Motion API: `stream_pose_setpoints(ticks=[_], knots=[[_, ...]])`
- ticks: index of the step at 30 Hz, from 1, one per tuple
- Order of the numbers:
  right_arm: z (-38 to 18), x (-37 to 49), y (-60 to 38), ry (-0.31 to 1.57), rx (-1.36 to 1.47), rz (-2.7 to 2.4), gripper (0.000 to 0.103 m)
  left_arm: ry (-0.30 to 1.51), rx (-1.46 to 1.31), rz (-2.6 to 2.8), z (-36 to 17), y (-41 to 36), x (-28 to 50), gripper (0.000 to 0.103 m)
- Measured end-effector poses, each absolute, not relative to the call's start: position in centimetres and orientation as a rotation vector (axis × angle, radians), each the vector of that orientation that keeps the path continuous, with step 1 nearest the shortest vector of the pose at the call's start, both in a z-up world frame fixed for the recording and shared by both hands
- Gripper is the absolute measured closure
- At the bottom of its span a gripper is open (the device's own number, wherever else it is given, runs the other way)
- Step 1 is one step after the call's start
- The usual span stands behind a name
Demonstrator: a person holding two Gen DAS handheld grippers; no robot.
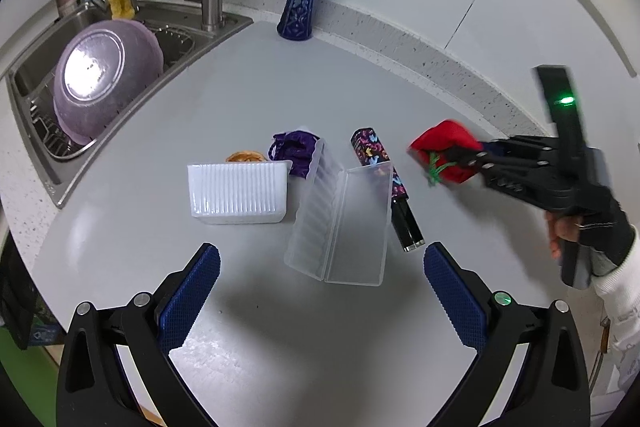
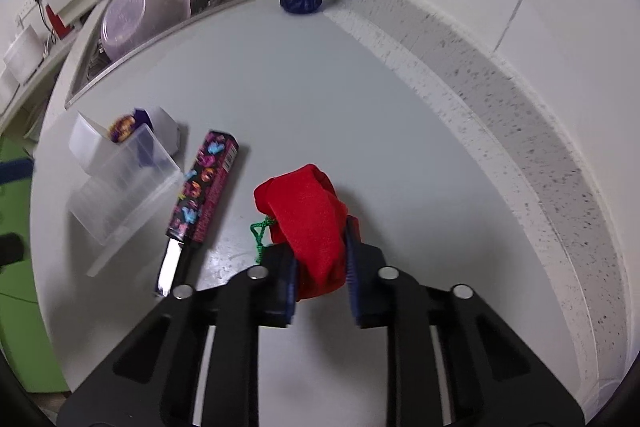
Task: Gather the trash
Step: 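Grasp the red cloth with the right tool while the left tool grasps the clear plastic case, then carry the red cloth and clear case over the pink trash bin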
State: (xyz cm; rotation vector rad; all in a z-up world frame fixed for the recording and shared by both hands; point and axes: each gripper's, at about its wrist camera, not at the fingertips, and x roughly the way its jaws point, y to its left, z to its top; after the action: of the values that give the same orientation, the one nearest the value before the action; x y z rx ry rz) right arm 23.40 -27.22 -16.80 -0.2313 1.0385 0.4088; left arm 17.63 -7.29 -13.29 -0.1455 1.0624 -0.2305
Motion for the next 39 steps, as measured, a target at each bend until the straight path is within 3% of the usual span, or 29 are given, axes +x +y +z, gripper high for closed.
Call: stream_pose_setpoints(ticks=[15,16,20,24,25,26,28,39], knots=[[-12.9,20.9,-29.2,0.964,-0.141,0.398,0.087,1.113,-0.169,-0.244,-16.7,-6.6,19.7,0.005],[-12.9,20.8,-29.4,0.963,-0.139,0.398,0.087,1.114,-0.174,-0.25,-16.8,-6.6,19.8,0.008],[-12.7,20.6,-29.5,0.958,-0.137,0.396,0.087,1.133,-0.167,-0.257,-17.4,-6.9,20.2,0.042],[-12.6,20.4,-29.3,0.955,-0.134,0.397,0.087,1.149,-0.157,-0.266,-18.0,-7.2,20.4,0.057],[-12.6,20.3,-29.3,0.954,-0.134,0.398,0.087,1.151,-0.154,-0.266,-18.1,-7.3,20.4,0.066],[-12.5,20.2,-29.3,0.953,-0.133,0.399,0.087,1.152,-0.154,-0.268,-18.2,-7.4,20.4,0.09],[-12.3,20.0,-29.3,0.949,-0.131,0.401,0.087,1.152,-0.16,-0.278,-18.1,-7.4,20.3,0.095],[-9.7,17.6,-28.2,0.9,-0.156,0.423,0.087,1.058,-0.153,-0.284,-13.4,-6.8,17.4,0.096]])
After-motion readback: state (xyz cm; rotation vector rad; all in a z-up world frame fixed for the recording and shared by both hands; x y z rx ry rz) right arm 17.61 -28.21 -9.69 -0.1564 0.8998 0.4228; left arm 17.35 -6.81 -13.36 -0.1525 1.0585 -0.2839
